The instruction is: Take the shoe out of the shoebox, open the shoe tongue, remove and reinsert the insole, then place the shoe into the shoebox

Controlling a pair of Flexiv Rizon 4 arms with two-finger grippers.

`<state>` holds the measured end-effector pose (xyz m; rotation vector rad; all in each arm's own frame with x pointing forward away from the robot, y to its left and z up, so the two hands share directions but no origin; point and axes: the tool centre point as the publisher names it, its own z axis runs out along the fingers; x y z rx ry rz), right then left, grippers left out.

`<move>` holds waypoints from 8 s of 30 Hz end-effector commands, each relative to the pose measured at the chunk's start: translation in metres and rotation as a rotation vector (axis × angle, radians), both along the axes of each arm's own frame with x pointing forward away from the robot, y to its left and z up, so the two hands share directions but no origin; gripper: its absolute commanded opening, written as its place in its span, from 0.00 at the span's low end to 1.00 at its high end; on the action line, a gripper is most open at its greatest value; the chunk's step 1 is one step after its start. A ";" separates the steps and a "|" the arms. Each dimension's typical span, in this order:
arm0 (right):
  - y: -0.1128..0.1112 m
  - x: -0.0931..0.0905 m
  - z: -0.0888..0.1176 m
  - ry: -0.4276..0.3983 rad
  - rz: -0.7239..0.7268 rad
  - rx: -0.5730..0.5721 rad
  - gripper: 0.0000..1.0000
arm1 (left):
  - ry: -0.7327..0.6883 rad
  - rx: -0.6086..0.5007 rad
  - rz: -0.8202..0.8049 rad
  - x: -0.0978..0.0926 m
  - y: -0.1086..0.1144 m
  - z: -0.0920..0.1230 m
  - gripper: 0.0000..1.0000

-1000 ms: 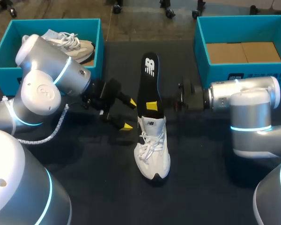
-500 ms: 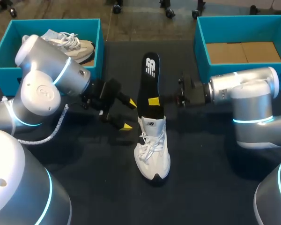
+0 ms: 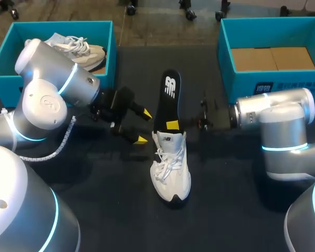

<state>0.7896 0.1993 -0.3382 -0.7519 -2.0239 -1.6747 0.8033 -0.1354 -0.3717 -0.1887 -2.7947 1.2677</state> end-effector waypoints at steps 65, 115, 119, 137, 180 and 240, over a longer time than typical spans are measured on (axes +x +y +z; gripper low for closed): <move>0.009 -0.020 -0.018 0.201 0.118 -0.055 0.00 | 0.014 0.007 -0.002 -0.006 0.001 -0.004 1.00; 0.008 -0.029 -0.017 0.282 0.148 -0.085 0.00 | 0.016 0.007 -0.026 -0.014 0.000 -0.003 1.00; 0.006 -0.029 -0.017 0.290 0.151 -0.091 0.00 | 0.017 0.008 -0.028 -0.014 -0.001 -0.003 1.00; -0.004 0.001 0.010 0.221 0.156 -0.150 0.28 | 0.019 0.007 -0.010 -0.012 0.004 -0.005 1.00; 0.001 -0.016 0.004 0.302 0.159 -0.165 0.36 | 0.020 0.004 -0.013 -0.013 0.007 -0.005 1.00; -0.016 0.035 0.086 -0.022 0.021 -0.163 0.44 | -0.018 0.013 -0.046 -0.017 0.041 0.043 1.00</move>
